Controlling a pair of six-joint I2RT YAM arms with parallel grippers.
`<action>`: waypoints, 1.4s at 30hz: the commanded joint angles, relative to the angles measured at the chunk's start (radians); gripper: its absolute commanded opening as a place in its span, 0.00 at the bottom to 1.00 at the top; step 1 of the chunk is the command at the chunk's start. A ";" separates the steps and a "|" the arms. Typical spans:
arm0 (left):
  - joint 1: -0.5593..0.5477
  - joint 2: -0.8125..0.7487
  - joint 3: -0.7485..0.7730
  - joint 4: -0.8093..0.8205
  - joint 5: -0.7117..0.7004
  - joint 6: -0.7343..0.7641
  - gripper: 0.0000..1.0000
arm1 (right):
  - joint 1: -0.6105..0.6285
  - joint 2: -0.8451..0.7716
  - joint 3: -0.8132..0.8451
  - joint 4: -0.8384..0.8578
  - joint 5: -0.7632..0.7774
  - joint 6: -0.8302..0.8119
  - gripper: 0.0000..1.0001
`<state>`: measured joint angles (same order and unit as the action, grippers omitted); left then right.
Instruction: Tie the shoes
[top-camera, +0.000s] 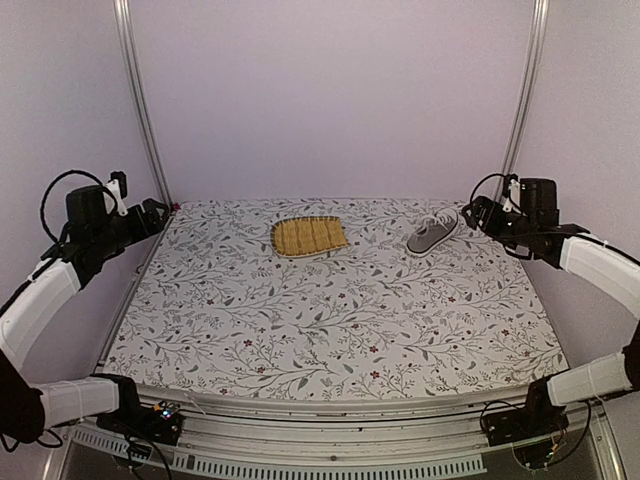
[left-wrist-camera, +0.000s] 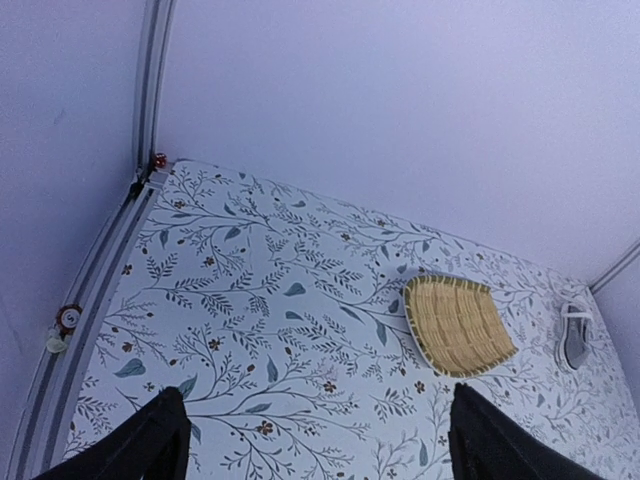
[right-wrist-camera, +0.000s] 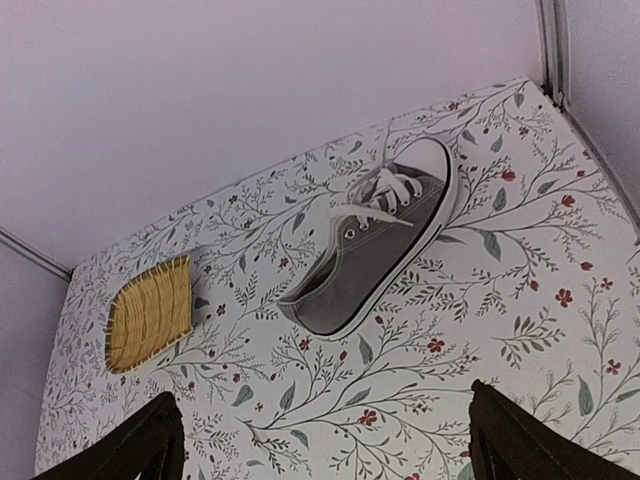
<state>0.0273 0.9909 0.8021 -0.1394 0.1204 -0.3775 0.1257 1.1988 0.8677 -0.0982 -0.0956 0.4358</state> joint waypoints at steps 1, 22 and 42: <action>0.014 0.008 0.082 -0.103 0.168 0.055 0.89 | 0.132 0.149 0.117 -0.160 0.102 0.076 0.99; 0.021 -0.147 0.017 -0.194 -0.090 0.216 0.89 | 0.290 1.028 0.858 -0.422 0.482 0.131 0.83; 0.023 -0.138 0.016 -0.208 -0.137 0.216 0.89 | 0.323 0.645 0.831 -0.471 0.249 -0.191 0.02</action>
<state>0.0387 0.8524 0.8272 -0.3359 0.0017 -0.1753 0.4179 2.0872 1.6989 -0.6029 0.2951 0.4126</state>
